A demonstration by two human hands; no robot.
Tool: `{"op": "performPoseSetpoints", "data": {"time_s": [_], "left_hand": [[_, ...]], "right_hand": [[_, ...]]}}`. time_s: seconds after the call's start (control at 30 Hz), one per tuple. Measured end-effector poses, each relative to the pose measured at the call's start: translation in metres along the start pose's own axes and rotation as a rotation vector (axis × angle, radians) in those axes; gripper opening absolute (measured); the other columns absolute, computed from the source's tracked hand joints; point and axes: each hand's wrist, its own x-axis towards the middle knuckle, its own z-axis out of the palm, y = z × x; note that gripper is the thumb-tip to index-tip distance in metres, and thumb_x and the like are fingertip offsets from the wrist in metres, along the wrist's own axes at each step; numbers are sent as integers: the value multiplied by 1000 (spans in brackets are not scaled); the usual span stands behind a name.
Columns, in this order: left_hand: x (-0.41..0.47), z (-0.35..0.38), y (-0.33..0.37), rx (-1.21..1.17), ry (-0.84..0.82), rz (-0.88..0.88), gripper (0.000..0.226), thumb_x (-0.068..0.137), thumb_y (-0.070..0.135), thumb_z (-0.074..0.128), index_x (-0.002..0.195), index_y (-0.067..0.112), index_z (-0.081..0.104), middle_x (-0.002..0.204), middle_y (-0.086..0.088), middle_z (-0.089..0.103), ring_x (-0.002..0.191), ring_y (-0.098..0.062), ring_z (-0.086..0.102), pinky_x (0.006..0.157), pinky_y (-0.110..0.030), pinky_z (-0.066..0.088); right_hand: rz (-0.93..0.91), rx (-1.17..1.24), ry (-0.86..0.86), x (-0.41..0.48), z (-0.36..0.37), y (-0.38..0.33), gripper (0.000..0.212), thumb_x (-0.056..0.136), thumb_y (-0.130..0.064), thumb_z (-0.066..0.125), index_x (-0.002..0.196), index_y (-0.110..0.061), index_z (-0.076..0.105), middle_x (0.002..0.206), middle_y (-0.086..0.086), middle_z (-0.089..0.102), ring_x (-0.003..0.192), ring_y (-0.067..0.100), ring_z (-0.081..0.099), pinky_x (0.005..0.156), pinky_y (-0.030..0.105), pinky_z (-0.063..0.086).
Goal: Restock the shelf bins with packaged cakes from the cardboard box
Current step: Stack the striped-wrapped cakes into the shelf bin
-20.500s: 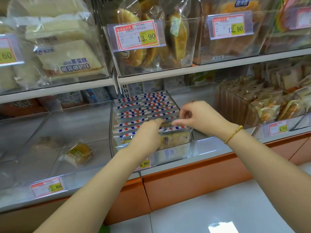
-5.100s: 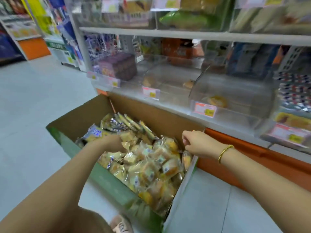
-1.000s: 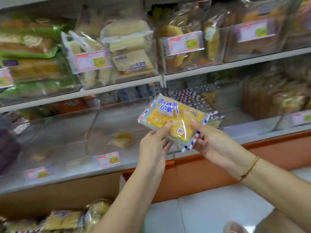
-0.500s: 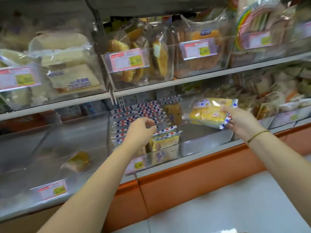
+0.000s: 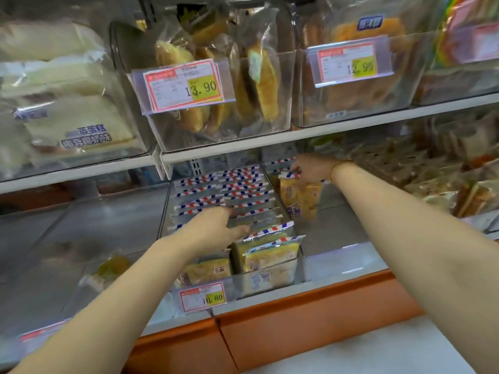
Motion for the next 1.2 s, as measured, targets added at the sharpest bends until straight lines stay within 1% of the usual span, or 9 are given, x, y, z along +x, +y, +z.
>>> {"op": "performPoseSetpoints", "data": {"time_s": [0.1,0.27,0.43,0.57,0.9,0.97,1.03,1.13,1.2], "left_hand": [[1,-2,-1,6,-16,26,61,91,55,52,141,21,45,137,0,54,118,-16,53,92,-25,43],[-2,-5,4,36,-23,61,56,94,52,49,141,22,45,139,0,53,121,-16,52,93,-24,41],[-7,-7,4,-5,-29,56,57,93,52,50,141,22,44,139,0,52,121,-17,52,94,-25,41],[-16,-10,0,-38,21,48,61,93,51,52,144,20,41,144,1,47,127,-17,48,100,-28,40],[-76,-26,-16,-142,123,53,48,93,41,56,137,24,48,140,6,51,125,-11,50,95,-21,37],[-101,-27,-31,-155,174,44,37,92,42,57,126,27,56,124,7,61,113,-8,57,88,-18,42],[-133,-26,-51,-148,217,-7,17,91,44,58,97,28,62,90,9,64,82,-5,59,66,-13,42],[-183,-21,-91,-150,240,-89,32,88,47,60,71,21,53,62,7,52,56,-5,48,56,-19,40],[-221,-17,-120,-166,230,-135,38,89,46,60,66,17,49,56,7,46,50,-5,43,52,-19,34]], "right_hand": [[-51,-37,53,24,10,-3,33,89,-17,64,121,-11,64,115,10,65,88,19,55,69,23,37],[-59,-155,487,28,44,-1,33,86,-10,63,119,-9,60,122,17,53,114,32,50,89,36,42],[1,-36,425,12,68,-3,61,91,-4,54,147,-13,34,150,19,30,136,34,35,106,39,38],[40,178,315,1,65,-2,71,92,-4,52,153,-21,20,158,11,16,146,30,14,115,41,25],[94,316,250,-56,18,-64,35,96,-21,53,132,-19,51,134,5,53,119,23,53,97,34,45],[44,247,280,-82,2,-96,26,97,-28,52,118,-17,60,117,4,65,103,21,61,91,35,51],[-112,132,330,-120,-10,-134,24,97,-33,51,109,-19,66,103,1,70,91,17,64,84,35,53],[-400,-21,227,-178,-10,-204,25,97,-38,49,100,-22,68,91,-2,71,80,16,62,73,29,49],[-520,-75,164,-201,1,-249,26,96,-41,49,98,-22,67,91,1,71,88,21,62,68,29,38]]}}
